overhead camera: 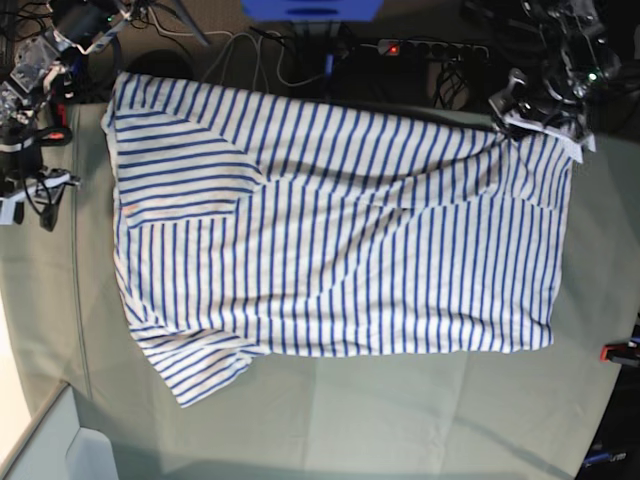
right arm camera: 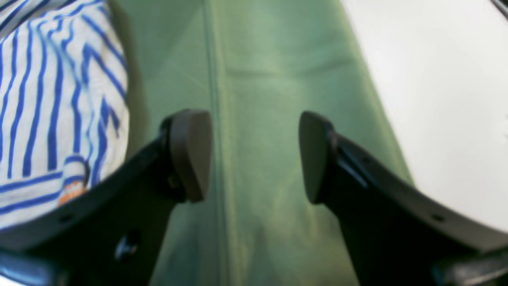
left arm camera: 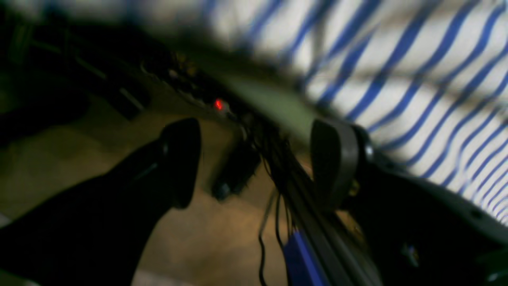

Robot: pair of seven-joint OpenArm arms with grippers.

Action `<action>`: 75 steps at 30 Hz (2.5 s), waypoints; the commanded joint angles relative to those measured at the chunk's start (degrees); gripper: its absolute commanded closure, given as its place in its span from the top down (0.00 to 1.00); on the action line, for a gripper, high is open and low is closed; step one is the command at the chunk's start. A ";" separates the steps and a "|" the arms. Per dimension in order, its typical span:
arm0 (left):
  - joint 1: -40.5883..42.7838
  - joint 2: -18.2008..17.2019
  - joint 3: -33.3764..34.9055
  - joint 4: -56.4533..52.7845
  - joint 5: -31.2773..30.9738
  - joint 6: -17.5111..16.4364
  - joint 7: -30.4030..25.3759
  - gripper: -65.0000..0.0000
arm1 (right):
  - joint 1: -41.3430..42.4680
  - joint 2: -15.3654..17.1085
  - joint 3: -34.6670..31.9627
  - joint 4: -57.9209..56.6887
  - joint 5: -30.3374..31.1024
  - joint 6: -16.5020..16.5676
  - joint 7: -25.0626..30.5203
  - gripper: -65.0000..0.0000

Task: Layout the t-shirt on the table in an organized manner, then fold the t-shirt properly
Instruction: 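Release the shirt and move both grippers to its hem edge, then grasp the hem with both grippers and lift it toward the collar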

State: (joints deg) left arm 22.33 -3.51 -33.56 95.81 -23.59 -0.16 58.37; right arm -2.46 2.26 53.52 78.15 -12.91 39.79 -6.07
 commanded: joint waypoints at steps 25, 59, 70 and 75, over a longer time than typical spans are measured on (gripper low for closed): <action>-22.99 -7.79 -6.66 -12.43 -0.36 -0.06 -1.09 0.64 | -0.66 0.95 0.15 1.19 1.17 0.21 1.98 0.54; -55.43 -12.54 25.17 -72.65 17.13 -0.14 -51.73 0.64 | 25.36 4.46 -9.25 -27.03 -12.02 0.21 2.24 0.55; -55.25 -14.12 25.17 -72.73 17.05 -0.14 -51.73 0.01 | 30.55 8.33 -18.04 -42.85 -12.10 0.21 2.42 0.54; -55.34 -14.12 25.08 -71.94 17.05 -0.14 -50.94 0.00 | 30.46 8.24 -19.19 -42.24 -12.02 0.21 2.42 0.16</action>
State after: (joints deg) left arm -31.27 -16.84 -8.36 22.87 -6.66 -0.62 8.75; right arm 26.46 9.69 34.24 34.89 -25.71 39.66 -4.91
